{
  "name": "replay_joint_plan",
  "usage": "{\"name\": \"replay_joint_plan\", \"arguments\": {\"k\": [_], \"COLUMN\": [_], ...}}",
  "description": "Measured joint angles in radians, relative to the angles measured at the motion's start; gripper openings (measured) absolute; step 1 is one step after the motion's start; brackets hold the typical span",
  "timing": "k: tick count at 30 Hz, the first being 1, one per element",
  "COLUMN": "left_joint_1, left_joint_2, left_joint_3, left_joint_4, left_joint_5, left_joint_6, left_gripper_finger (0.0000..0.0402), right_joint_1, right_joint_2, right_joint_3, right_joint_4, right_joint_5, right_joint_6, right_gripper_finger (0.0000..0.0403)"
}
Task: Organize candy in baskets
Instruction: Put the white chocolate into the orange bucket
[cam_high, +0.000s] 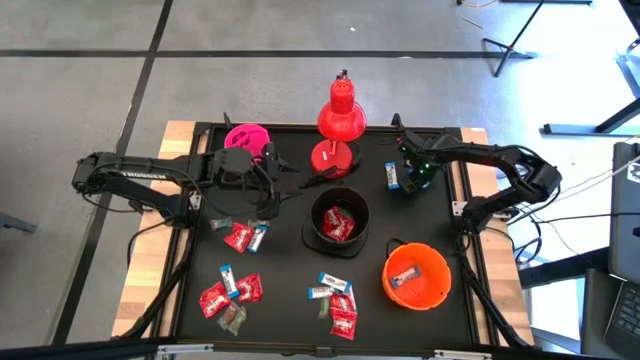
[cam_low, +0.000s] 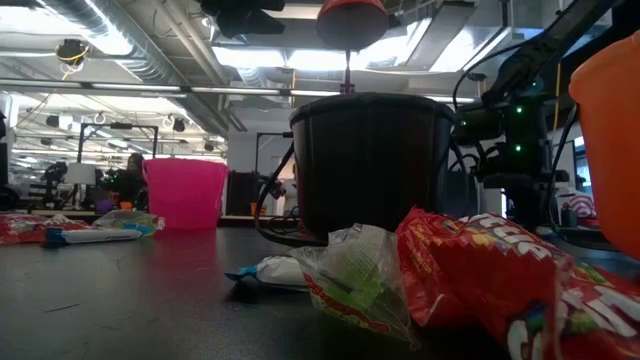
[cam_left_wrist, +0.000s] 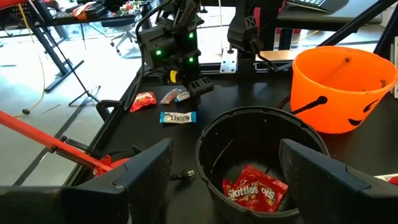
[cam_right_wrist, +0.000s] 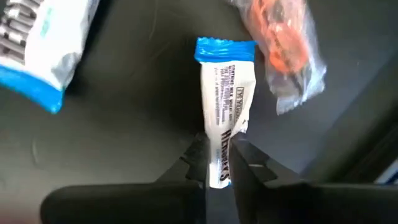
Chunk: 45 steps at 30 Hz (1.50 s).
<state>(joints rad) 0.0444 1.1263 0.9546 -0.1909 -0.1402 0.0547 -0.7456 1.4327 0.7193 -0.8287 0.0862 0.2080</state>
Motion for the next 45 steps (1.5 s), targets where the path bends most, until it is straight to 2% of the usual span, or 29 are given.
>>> {"name": "replay_joint_plan", "arguments": {"k": [7, 11, 22, 26, 29, 32, 38, 45], "left_joint_1": [0.0, 0.0, 0.0, 0.0, 0.0, 0.0, 0.0, 0.0], "left_joint_2": [0.0, 0.0, 0.0, 0.0, 0.0, 0.0, 0.0, 0.0], "left_joint_3": [0.0, 0.0, 0.0, 0.0, 0.0, 0.0, 0.0, 0.0], "left_joint_4": [-0.002, -0.003, -0.003, -0.002, -0.002, -0.001, 0.014, 0.015], "left_joint_5": [0.0, 0.0, 0.0, 0.0, 0.0, 0.0, 0.0, -0.002], "left_joint_6": [0.0, -0.001, -0.012, -0.021, -0.024, -0.027, -0.048, -0.076], "left_gripper_finger": [0.0284, 0.0284, 0.0284, 0.0284, 0.0284, 0.0284, 0.0284, 0.0284], "right_joint_1": [0.0, 0.0, 0.0, 0.015, 0.063, 0.137, 0.319, 0.555], "right_joint_2": [-0.122, -0.223, -0.54, -0.651, -0.728, -0.795, -0.887, -0.888], "right_joint_3": [0.087, 0.113, 0.125, 0.125, 0.125, 0.125, 0.126, 0.126], "right_joint_4": [-0.14, -0.2, -0.347, -0.371, -0.372, -0.361, -0.265, -0.042], "right_joint_5": [-0.054, -0.131, -0.316, -0.421, -0.504, -0.542, -0.546, -0.503], "right_joint_6": [0.005, 0.021, 0.06, 0.08, 0.099, 0.179, 0.326, 0.439], "right_gripper_finger": [0.0017, 0.0002, 0.0, 0.0, 0.0, 0.0, 0.0, 0.0]}}
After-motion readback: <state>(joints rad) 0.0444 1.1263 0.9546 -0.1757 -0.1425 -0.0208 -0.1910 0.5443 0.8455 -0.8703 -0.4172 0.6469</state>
